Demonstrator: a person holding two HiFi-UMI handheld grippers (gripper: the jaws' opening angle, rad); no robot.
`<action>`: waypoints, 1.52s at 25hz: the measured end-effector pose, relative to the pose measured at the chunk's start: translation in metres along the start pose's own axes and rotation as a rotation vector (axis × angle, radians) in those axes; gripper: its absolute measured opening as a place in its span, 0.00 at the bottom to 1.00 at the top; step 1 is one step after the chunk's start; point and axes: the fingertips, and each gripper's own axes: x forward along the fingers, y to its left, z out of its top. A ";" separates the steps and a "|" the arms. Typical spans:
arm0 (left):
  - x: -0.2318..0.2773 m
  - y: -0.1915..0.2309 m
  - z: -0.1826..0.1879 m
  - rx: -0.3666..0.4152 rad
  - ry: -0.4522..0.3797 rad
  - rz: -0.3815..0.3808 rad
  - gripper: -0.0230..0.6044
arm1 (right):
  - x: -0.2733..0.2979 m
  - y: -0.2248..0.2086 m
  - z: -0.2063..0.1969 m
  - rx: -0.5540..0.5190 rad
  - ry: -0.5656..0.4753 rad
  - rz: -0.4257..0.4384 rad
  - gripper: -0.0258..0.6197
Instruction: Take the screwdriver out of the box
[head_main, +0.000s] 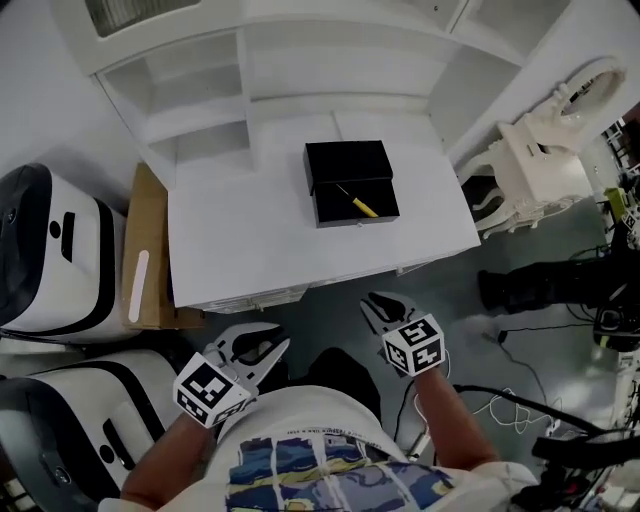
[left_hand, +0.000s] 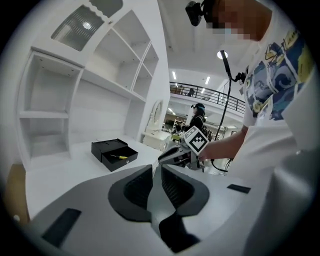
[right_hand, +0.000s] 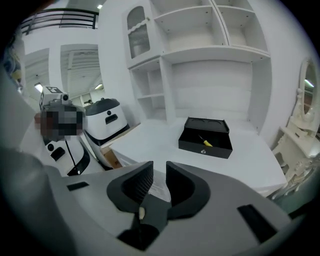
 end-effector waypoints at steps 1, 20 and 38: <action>0.002 0.012 0.005 0.007 0.004 0.000 0.11 | 0.009 -0.011 0.007 0.004 0.000 -0.015 0.19; 0.070 0.099 0.083 -0.135 -0.046 0.367 0.11 | 0.202 -0.192 0.062 -0.333 0.314 0.123 0.27; 0.083 0.096 0.079 -0.229 -0.028 0.535 0.11 | 0.255 -0.193 0.030 -0.409 0.532 0.211 0.27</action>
